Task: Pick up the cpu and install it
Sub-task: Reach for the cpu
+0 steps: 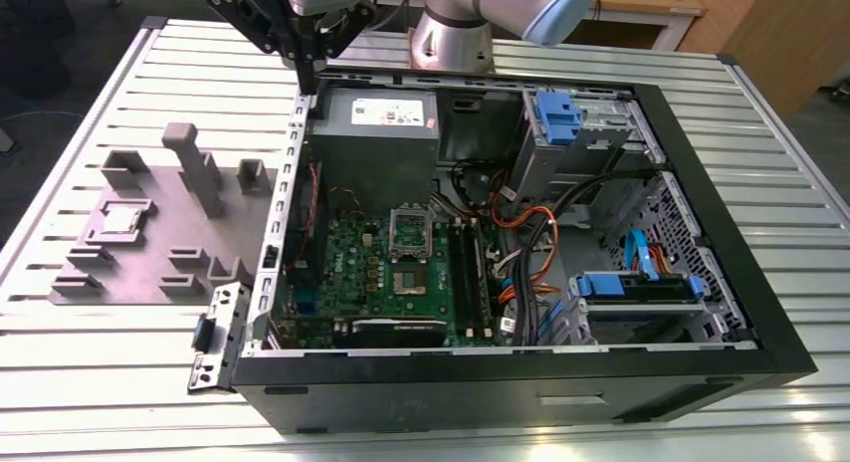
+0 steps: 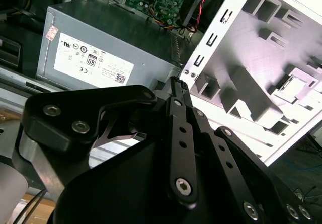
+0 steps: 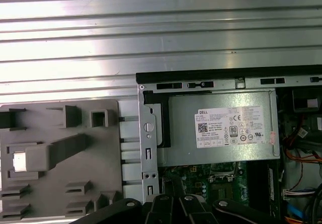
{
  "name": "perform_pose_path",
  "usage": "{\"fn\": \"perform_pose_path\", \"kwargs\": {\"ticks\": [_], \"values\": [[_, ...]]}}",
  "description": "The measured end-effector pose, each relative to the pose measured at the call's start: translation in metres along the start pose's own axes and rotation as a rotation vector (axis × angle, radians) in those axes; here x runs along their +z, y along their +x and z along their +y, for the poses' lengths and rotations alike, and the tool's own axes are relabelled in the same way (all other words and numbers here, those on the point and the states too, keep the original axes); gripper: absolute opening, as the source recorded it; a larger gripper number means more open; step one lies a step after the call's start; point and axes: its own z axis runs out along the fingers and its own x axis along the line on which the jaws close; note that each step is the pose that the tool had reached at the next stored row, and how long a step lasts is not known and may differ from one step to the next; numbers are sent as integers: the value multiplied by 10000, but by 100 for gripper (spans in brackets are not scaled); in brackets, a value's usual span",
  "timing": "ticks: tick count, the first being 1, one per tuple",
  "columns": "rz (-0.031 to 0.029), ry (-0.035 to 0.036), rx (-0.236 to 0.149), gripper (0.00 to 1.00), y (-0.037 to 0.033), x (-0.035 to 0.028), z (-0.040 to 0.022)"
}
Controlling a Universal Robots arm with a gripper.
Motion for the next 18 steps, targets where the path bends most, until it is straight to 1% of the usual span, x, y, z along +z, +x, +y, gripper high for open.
{"fn": "perform_pose_path", "kwargs": {"ticks": [18], "values": [[1,1,-1,11,67,0,-5]]}}
